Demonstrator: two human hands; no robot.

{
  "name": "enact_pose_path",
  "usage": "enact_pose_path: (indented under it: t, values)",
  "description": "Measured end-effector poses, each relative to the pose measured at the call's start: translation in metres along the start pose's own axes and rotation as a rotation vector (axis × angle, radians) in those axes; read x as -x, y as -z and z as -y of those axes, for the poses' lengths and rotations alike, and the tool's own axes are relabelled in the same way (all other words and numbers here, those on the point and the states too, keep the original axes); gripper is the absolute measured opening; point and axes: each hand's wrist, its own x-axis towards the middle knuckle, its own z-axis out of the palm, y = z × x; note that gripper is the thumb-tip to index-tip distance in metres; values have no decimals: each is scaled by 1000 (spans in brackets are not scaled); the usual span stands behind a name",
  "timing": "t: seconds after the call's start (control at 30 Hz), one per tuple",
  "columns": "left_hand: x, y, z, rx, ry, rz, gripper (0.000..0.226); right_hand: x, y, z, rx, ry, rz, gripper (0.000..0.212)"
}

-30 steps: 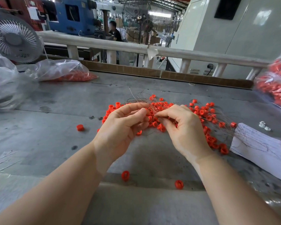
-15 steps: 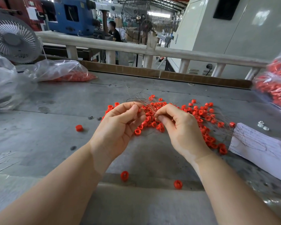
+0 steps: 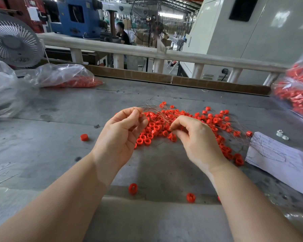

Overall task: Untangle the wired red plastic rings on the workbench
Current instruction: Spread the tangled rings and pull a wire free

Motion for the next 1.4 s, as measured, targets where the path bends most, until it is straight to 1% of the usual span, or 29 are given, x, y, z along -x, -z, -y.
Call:
enact_pose_path:
  t: [0.23, 0.3, 0.43, 0.5, 0.63, 0.7, 0.73, 0.8, 0.97, 1.03, 1.1, 1.27, 1.33, 1.4]
  values:
    - [-4, 3, -2, 9, -30, -74, 22, -1, 2, 4, -209, -4, -64, 11]
    - [-4, 4, -3, 10, -39, -78, 22, -1, 2, 4, -279, -25, -80, 17]
    - [-2, 3, -1, -3, -54, -71, 22, -3, 4, 4, -347, -78, -76, 30]
    - [-1, 3, -1, -1, -59, -75, 22, -3, 6, 4, -425, -125, -47, 28]
    - [-1, 4, -3, -4, -68, -92, 22, -6, 11, 3, -702, -298, 125, 23]
    - [-1, 5, -3, -1, -70, -96, 22, -7, 14, 1, -789, -346, 160, 23]
    - [-1, 5, -3, 6, -72, -101, 23, -7, 15, -1, -791, -359, 154, 24]
    - [-2, 7, -5, 30, -76, -123, 22, -6, 15, -4, -716, -370, 105, 24]
    - [-6, 12, -9, 81, -94, -175, 21, -6, 12, -11, -375, -294, -16, 23]
    - [-5, 10, -7, 4, -97, -144, 20, -6, 11, -9, -297, -236, -31, 25]
    - [-1, 7, -1, -166, -114, -65, 20, -5, 9, -3, -280, -170, -31, 23]
    - [12, -3, 16, -697, -193, 152, 21, -3, 2, 9, -560, -114, 26, 23]
    - [14, -5, 18, -837, -204, 199, 21, -3, 1, 11, -664, -102, 57, 23]
    - [16, -5, 19, -914, -196, 214, 23, -3, 2, 12, -732, -82, 82, 22]
